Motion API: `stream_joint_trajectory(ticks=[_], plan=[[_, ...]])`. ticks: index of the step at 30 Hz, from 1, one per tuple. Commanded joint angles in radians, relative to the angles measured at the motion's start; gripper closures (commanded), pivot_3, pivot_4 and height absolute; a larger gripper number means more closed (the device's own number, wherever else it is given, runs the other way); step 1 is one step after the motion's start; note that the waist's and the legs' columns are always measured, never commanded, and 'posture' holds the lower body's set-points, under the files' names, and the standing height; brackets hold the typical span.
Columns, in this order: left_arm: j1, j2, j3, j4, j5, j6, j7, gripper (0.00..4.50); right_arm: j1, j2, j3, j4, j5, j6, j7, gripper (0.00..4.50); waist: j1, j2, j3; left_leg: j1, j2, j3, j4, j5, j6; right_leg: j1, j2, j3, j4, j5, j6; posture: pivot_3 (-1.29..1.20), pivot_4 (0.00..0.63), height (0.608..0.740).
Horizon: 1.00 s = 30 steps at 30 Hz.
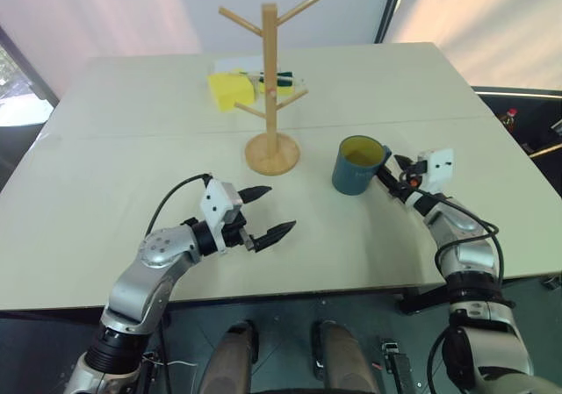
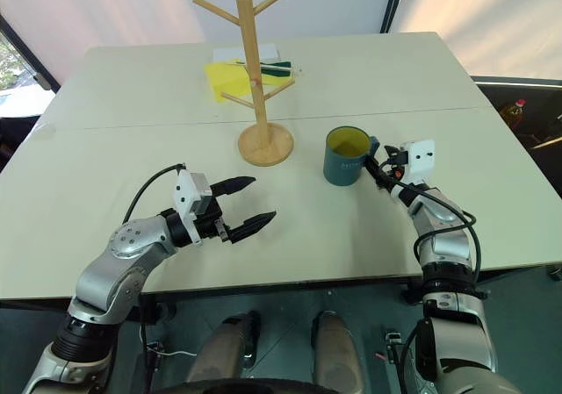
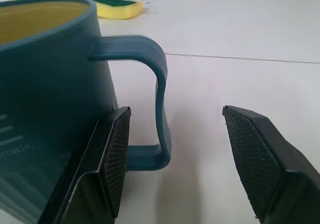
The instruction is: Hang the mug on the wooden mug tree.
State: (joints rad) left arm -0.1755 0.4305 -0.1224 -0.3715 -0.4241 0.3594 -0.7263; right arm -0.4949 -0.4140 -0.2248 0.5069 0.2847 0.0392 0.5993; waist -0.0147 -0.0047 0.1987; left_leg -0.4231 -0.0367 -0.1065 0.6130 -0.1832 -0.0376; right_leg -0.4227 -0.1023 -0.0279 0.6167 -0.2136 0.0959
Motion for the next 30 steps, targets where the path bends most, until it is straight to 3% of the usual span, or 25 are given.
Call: stream_joint_trajectory(ticks=[1,4,7,15,20,25,30], plan=[[-0.018,0.001,0.029,-0.031,-0.011,-0.017,0.000,0.00,-0.044,-0.010,0.001,0.030,0.009,-0.030,0.042,1.70,0.001,0.000,0.000,0.000,0.000,0.000,0.000,0.000,0.000,0.000,0.000,0.000,0.000,0.000,0.000,0.00,0.150,0.740],[-0.016,0.000,0.032,-0.037,-0.016,-0.016,0.001,0.00,-0.058,-0.006,0.000,0.046,0.016,-0.039,0.064,2.71,0.001,0.000,0.000,0.000,0.000,0.000,0.000,0.000,0.000,0.000,0.000,0.000,0.000,0.000,0.000,0.00,0.150,0.740],[-0.013,0.001,0.033,-0.041,-0.018,-0.015,0.003,0.00,-0.058,-0.002,0.000,0.041,0.023,-0.042,0.078,4.40,0.001,0.000,0.000,0.000,0.000,0.000,0.000,0.000,0.000,0.000,0.000,0.000,0.000,0.000,0.000,0.00,0.150,0.740],[-0.006,0.004,0.045,-0.044,-0.017,-0.015,0.000,0.00,0.013,-0.013,0.002,-0.122,0.027,-0.004,0.053,4.40,0.002,0.000,0.000,0.000,0.000,0.000,0.000,0.000,0.000,0.000,0.000,0.000,0.000,0.000,0.000,0.00,0.150,0.740],[-0.005,0.033,0.116,-0.006,-0.014,-0.038,0.000,0.00,0.076,-0.149,0.127,-0.465,-0.111,0.006,0.108,4.40,0.000,0.002,0.001,-0.002,0.000,0.000,0.000,0.000,0.000,-0.002,0.000,0.000,0.000,0.000,0.000,0.00,0.150,0.740],[-0.016,0.064,0.190,0.046,-0.015,-0.075,-0.017,0.00,0.017,-0.249,0.236,-0.721,-0.197,0.146,0.137,4.40,-0.001,0.002,0.001,-0.001,0.002,0.000,0.000,0.000,0.000,-0.003,0.001,0.000,0.000,0.000,0.000,0.00,0.150,0.740],[-0.033,0.106,0.264,0.098,-0.025,-0.120,-0.049,0.00,-0.136,-0.243,0.363,-0.863,-0.325,0.351,0.104,4.40,0.003,0.002,0.001,-0.003,0.002,-0.001,0.000,0.000,-0.001,-0.005,0.000,-0.001,-0.001,0.000,-0.001,0.00,0.150,0.740]])
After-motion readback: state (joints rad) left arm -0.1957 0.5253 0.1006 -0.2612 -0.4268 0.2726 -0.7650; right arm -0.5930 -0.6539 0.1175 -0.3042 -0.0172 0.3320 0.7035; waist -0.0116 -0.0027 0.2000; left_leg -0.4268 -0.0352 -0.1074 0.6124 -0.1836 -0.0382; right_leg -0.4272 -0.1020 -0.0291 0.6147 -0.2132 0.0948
